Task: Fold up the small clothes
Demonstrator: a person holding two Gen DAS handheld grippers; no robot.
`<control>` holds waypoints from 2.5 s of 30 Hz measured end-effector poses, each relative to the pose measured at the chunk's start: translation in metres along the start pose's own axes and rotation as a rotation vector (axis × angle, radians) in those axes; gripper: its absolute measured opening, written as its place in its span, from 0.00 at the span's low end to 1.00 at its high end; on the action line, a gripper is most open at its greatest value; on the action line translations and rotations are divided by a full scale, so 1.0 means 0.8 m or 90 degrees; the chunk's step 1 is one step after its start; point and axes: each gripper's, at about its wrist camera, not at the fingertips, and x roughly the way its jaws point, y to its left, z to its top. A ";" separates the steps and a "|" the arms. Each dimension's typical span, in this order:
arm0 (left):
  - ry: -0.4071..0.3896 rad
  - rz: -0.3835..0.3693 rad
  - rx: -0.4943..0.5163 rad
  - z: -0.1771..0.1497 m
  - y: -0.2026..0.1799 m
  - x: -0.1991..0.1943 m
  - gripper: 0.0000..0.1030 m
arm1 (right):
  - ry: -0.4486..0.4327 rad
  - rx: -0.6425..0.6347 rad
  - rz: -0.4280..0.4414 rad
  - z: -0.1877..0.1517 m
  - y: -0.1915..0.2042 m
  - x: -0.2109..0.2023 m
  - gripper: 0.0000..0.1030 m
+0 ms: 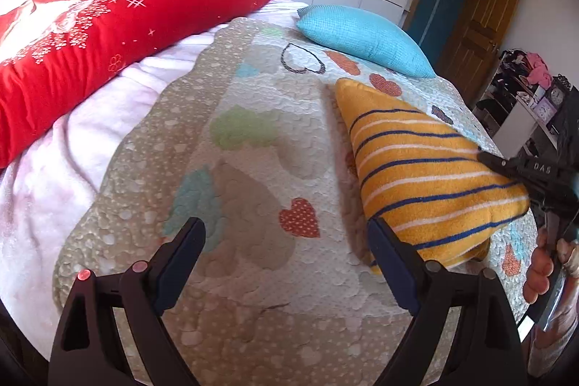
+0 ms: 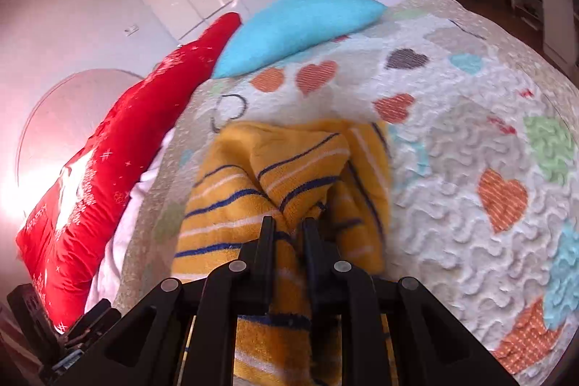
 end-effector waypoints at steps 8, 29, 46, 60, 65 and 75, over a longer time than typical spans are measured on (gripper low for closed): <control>0.065 -0.055 0.075 0.015 -0.098 0.062 0.88 | 0.024 0.049 -0.043 -0.028 -0.073 0.002 0.09; 0.111 -0.045 0.114 -0.036 -0.114 0.101 0.88 | 0.123 0.019 -0.113 0.091 -0.023 0.133 0.05; 0.035 -0.047 0.127 -0.039 -0.088 0.020 0.88 | 0.088 -0.056 -0.103 0.076 -0.010 0.081 0.06; 0.031 0.001 0.128 -0.053 -0.055 0.006 0.88 | 0.044 -0.154 -0.256 0.095 0.013 0.078 0.12; 0.019 0.017 0.094 -0.054 -0.039 -0.009 0.88 | 0.004 -0.179 -0.161 0.076 0.053 0.022 0.14; -0.002 0.037 0.064 -0.058 -0.013 -0.039 0.88 | 0.016 -0.259 -0.189 -0.056 0.032 0.015 0.31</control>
